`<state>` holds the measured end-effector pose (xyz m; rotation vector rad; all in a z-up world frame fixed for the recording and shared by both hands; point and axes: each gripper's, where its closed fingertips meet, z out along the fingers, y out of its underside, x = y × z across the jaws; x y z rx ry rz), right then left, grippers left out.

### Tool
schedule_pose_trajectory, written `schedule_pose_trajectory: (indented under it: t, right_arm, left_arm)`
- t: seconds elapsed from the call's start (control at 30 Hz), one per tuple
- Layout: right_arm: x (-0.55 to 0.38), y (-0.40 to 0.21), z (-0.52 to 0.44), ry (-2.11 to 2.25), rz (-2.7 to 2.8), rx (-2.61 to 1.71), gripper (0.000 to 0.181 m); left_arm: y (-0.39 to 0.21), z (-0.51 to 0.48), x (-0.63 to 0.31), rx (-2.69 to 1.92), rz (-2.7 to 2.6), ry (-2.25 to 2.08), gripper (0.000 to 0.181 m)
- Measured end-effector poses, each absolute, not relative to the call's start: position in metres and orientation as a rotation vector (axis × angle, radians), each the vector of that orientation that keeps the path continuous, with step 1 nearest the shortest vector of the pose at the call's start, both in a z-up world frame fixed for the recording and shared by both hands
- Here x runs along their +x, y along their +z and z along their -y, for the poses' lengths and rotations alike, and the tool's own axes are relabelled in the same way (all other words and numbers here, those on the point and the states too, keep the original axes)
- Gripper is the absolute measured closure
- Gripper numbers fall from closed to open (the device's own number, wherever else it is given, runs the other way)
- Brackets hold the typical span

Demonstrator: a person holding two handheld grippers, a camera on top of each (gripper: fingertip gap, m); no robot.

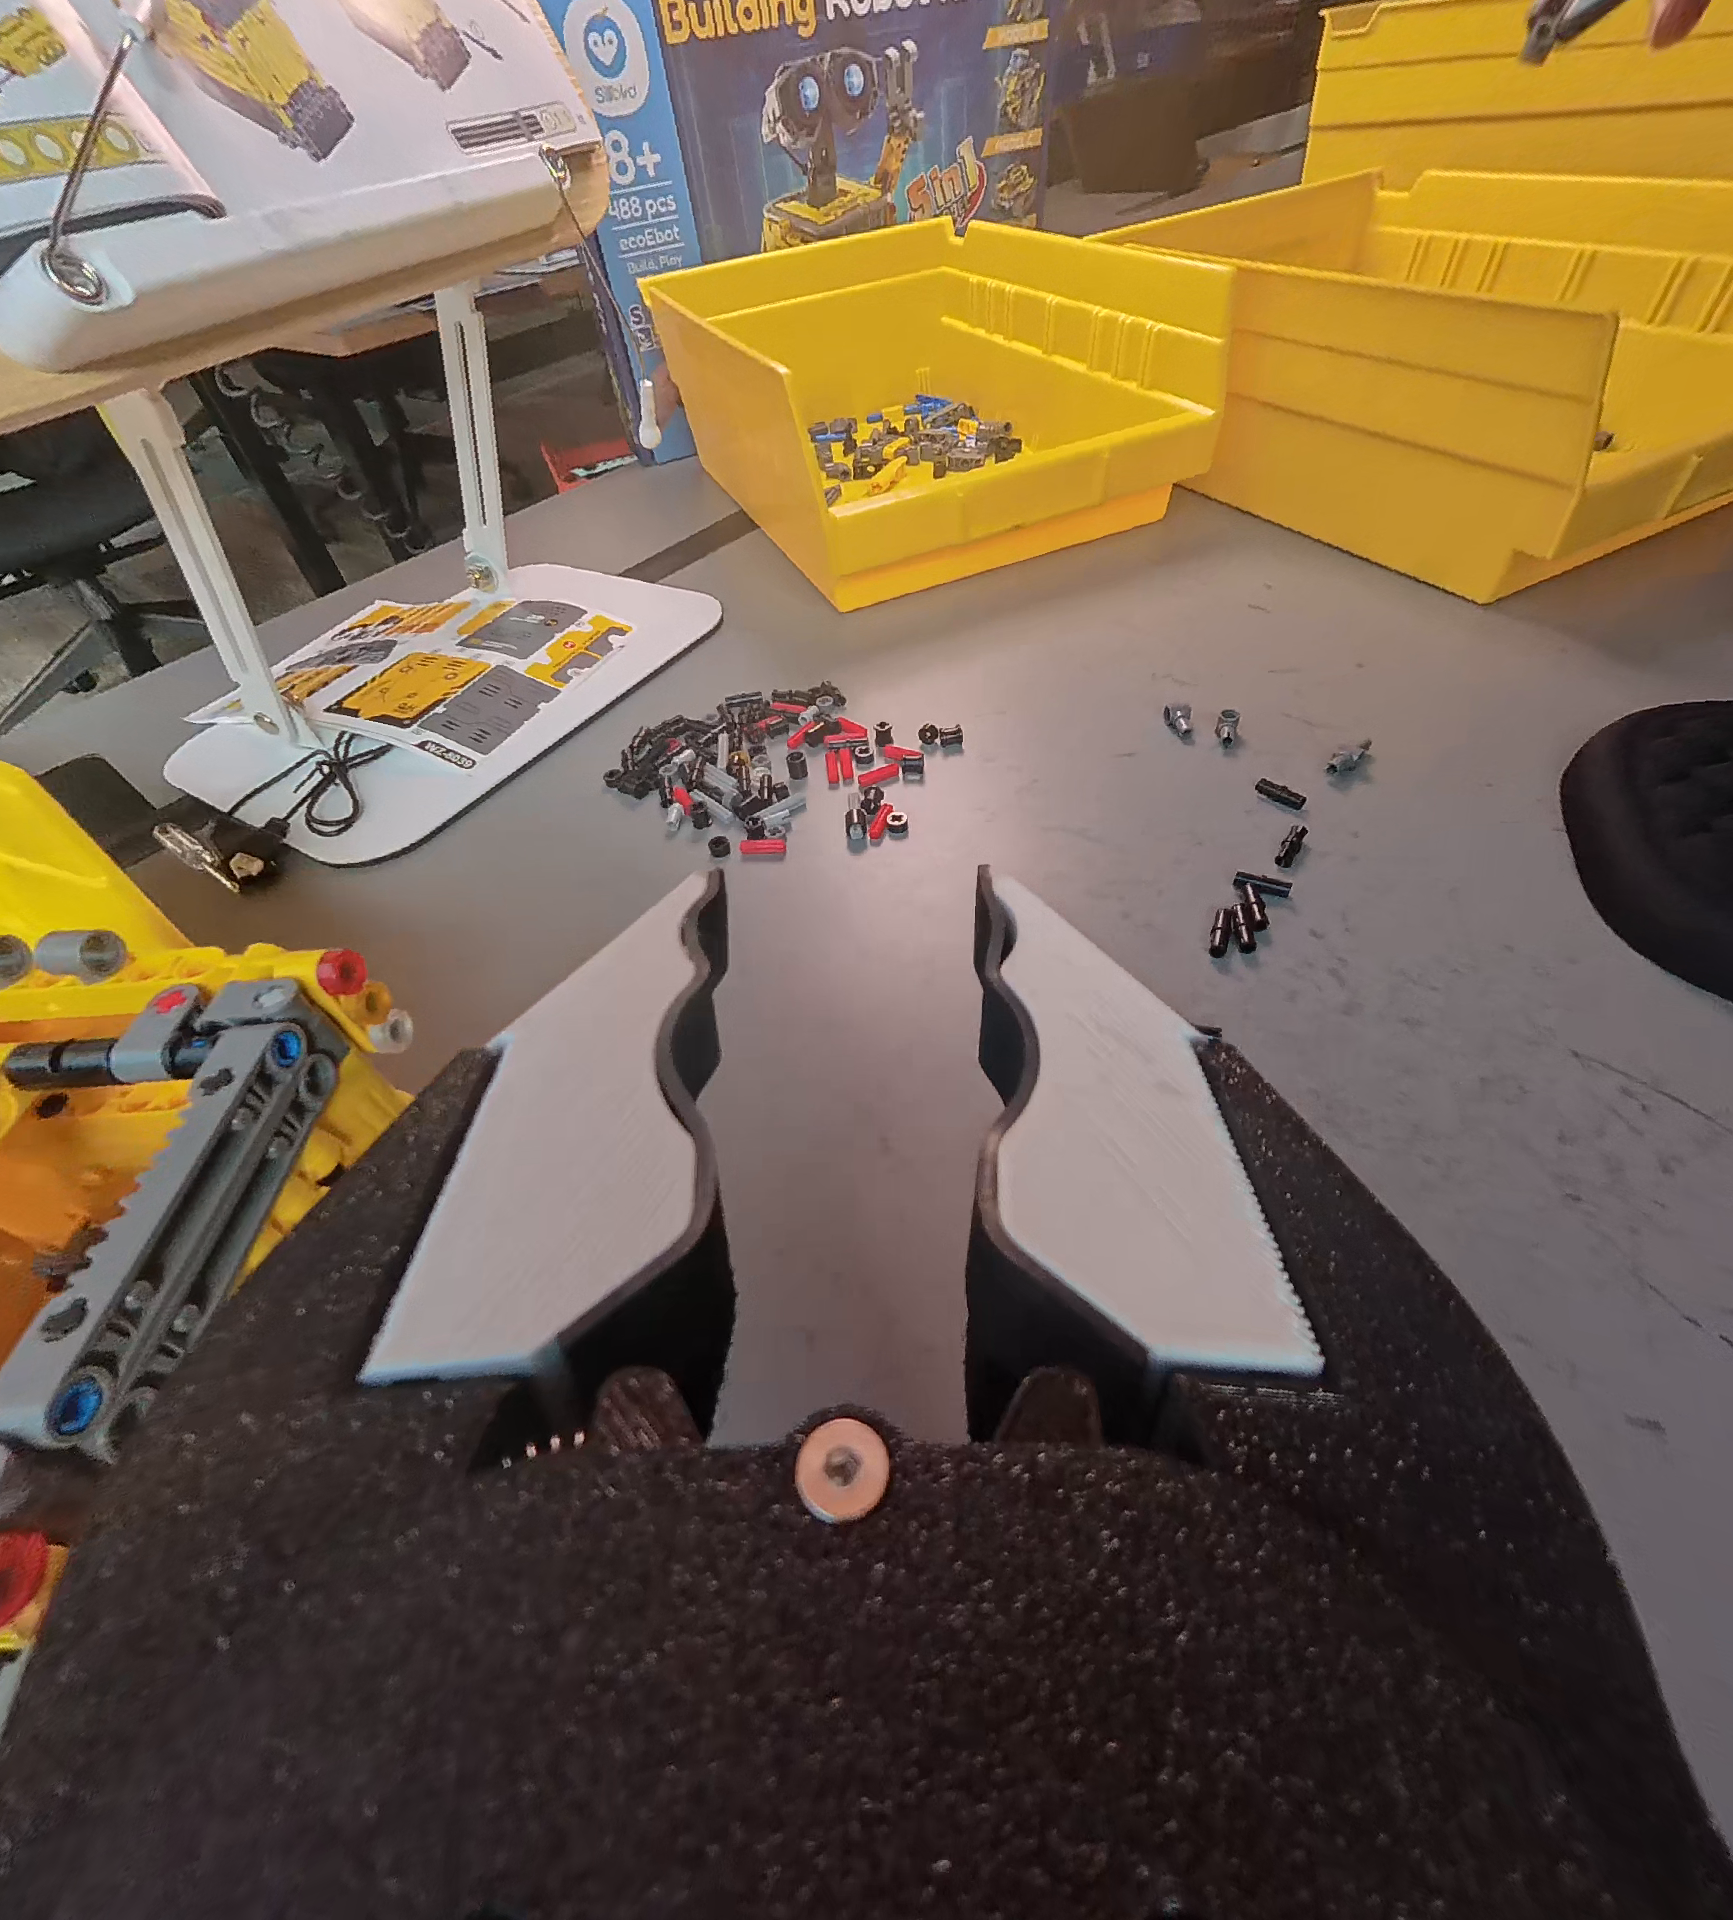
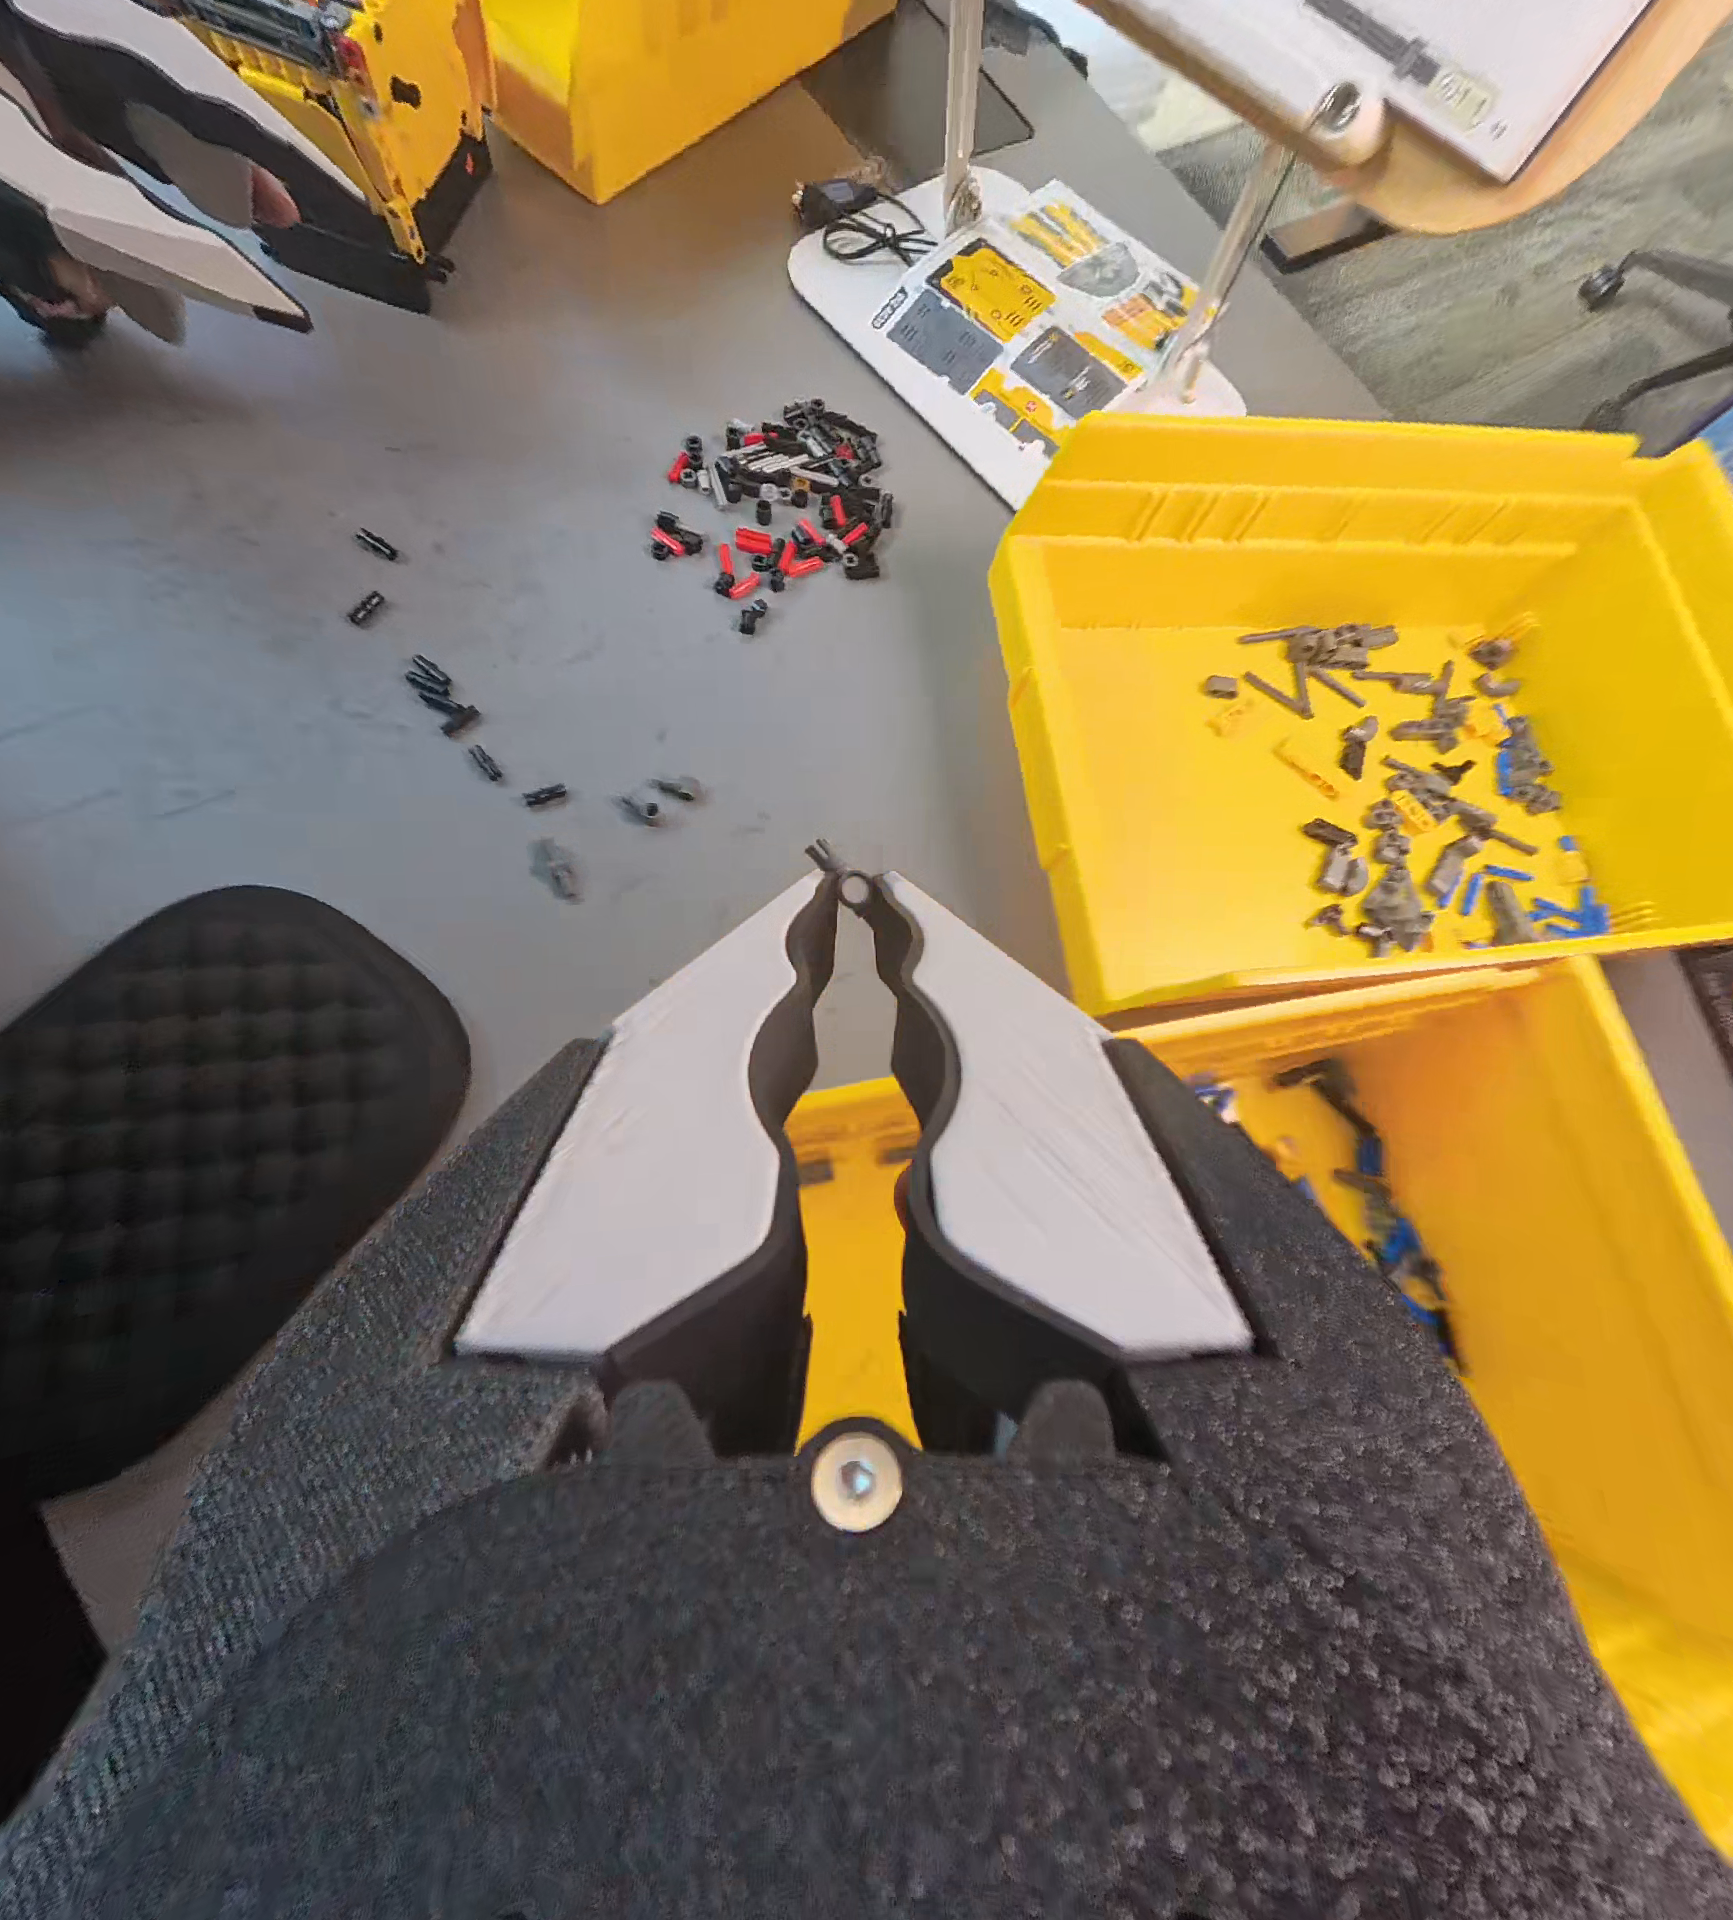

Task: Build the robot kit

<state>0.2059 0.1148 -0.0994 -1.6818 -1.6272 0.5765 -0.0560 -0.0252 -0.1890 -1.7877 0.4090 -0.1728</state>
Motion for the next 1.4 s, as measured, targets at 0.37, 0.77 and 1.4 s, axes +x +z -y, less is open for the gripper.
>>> schedule_pose_trajectory:
  t: [0.37,0.77,1.4]
  right_arm:
    - [0.16,-0.231,-0.041,0.547,1.492,-1.911,0.175]
    - [0.145,-0.261,-0.047,0.452,1.484,-1.921,0.175]
    - [0.101,-0.195,-0.048,0.619,1.313,-1.681,0.161]
  left_arm:
    - [-0.186,0.035,-0.041,-1.772,-0.455,-0.233,0.134]
    - [-0.189,0.035,-0.044,-1.789,-0.442,-0.226,0.134]
    - [-0.188,0.035,-0.047,-1.782,-0.427,-0.217,0.134]
